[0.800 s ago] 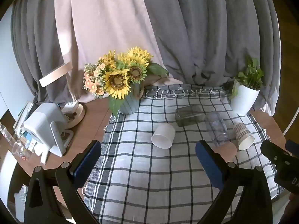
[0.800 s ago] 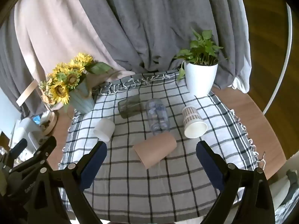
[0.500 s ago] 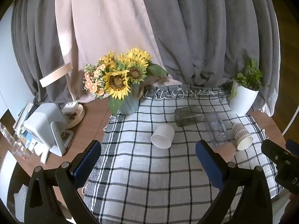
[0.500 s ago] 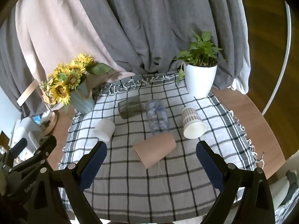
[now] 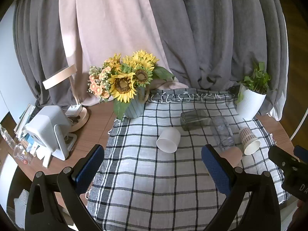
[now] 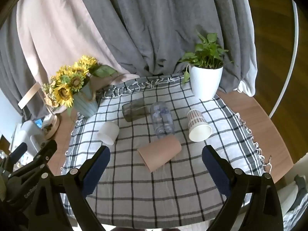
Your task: Flip cup upside down
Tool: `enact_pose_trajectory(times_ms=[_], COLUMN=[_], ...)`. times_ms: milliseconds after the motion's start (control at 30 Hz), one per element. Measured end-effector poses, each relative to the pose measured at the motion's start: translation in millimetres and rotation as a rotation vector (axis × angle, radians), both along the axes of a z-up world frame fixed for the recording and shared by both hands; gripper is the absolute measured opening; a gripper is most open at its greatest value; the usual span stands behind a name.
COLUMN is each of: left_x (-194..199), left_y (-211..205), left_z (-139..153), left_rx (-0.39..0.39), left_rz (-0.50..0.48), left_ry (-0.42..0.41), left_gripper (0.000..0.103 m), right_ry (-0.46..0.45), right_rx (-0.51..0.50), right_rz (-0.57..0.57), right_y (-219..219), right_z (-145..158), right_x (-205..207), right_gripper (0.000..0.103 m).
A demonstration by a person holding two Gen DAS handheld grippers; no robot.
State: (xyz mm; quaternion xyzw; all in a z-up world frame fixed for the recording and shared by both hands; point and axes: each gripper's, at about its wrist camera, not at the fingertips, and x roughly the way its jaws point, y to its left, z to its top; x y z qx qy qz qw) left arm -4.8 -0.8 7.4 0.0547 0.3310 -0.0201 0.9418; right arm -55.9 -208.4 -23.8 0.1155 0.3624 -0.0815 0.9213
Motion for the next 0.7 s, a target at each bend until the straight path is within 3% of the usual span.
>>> enact_pose_trajectory(times_ms=[700], left_x=[-3.2], left_y=[0.3], left_z=[-0.1], left_rx=[-0.003], left_rz=[0.002], left_ry=[-0.003], left_gripper=[0.103], right_ry=[0.0], right_rx=[-0.005], right_rz=[0.001], right_y=[-0.4], right_z=[-0.4], right_x=[-0.8], right_gripper=[0.097])
